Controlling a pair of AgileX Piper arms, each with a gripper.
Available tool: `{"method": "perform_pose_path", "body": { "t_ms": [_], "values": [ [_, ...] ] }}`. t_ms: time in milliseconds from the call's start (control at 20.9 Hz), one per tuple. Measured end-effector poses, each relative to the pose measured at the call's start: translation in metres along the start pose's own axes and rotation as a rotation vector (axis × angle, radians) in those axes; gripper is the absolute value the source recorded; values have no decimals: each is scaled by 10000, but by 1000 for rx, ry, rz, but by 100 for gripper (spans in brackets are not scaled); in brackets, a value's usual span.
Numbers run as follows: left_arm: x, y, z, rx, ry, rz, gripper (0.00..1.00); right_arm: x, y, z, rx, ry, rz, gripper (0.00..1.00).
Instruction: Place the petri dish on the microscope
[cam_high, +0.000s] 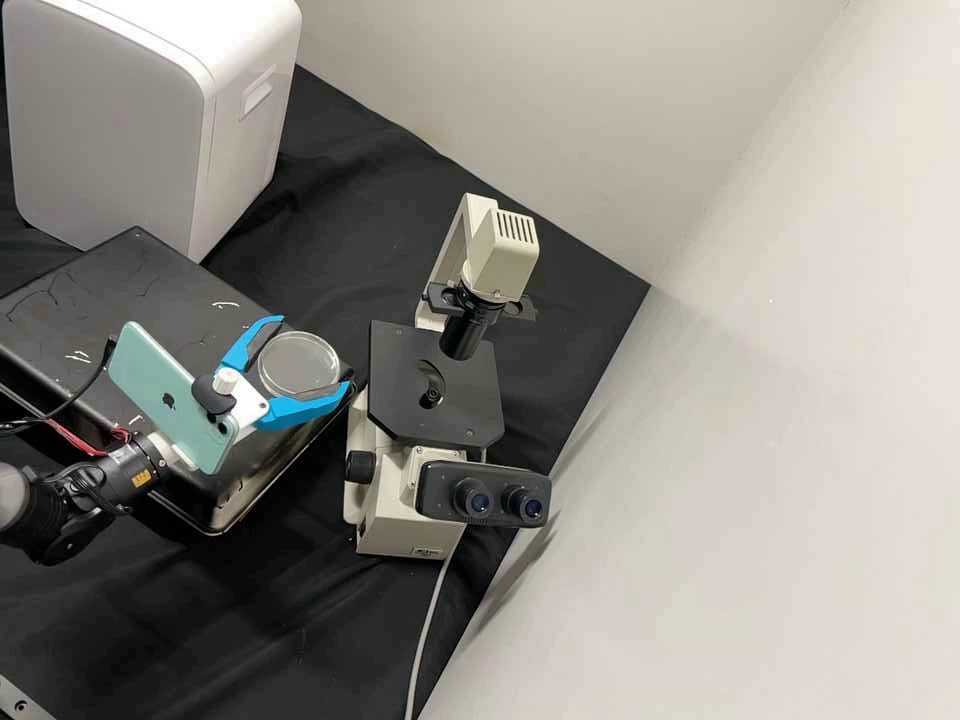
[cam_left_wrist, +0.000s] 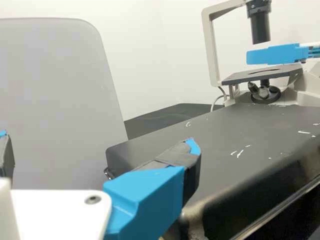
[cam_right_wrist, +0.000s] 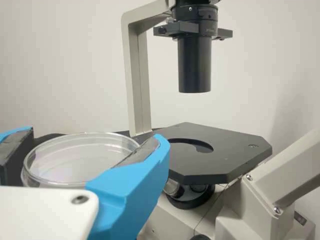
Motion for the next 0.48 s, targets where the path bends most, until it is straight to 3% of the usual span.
{"method": "perform_pose_path", "body": {
  "t_ms": [239,478],
  "values": [
    [0,0,1,-1,0,0,100,-8,27,3,16,4,7,0],
    [0,0,1,-1,0,0,100,64,58,49,11,-11,18,0]
  ]
}}
